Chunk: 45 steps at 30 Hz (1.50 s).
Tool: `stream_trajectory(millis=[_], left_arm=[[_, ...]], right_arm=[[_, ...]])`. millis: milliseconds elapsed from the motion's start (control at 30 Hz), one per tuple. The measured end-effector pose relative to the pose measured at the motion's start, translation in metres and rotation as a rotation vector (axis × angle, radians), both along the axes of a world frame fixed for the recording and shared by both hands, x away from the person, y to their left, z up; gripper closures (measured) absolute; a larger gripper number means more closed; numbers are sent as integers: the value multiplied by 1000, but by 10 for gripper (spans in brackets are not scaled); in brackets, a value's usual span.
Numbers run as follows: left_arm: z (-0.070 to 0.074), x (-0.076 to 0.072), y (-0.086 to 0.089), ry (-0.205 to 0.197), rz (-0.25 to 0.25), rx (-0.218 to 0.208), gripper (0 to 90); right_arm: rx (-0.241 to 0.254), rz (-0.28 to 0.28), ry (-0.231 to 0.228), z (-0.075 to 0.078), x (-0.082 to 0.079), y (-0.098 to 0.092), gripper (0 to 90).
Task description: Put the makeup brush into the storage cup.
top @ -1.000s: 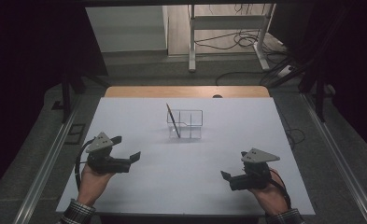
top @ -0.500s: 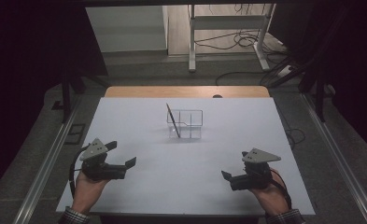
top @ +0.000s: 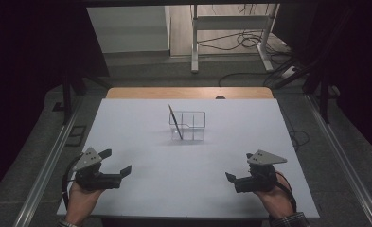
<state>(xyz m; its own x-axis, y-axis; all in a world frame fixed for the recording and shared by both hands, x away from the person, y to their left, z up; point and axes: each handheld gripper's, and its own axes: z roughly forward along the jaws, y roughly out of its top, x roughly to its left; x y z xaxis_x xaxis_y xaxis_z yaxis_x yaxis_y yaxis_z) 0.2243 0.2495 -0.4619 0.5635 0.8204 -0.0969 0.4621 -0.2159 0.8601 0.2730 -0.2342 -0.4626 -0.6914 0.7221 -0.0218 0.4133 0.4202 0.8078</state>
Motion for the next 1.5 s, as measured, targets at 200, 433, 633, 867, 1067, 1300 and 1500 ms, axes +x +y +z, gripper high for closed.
stream_trajectory(millis=[200,433,633,867,1067,1300,1500], left_arm=[[-1,-6,1,-3,8,12,38],[-5,-12,5,1,20,18,38],[-8,-17,9,7,33,27,38],[-10,-21,11,7,44,30,39],[-12,-24,14,10,51,35,38],[-14,-28,16,14,60,42,38],[-17,-30,18,23,62,45,39]], right_arm=[[10,-7,-2,1,-1,-4,0],[14,-21,-5,3,-2,-9,0],[15,-31,-9,3,-4,-14,0],[17,-43,-12,4,-6,-19,0],[20,-51,-12,4,-7,-22,0],[20,-60,-13,4,-10,-26,0],[18,-66,-11,3,-11,-29,0]])
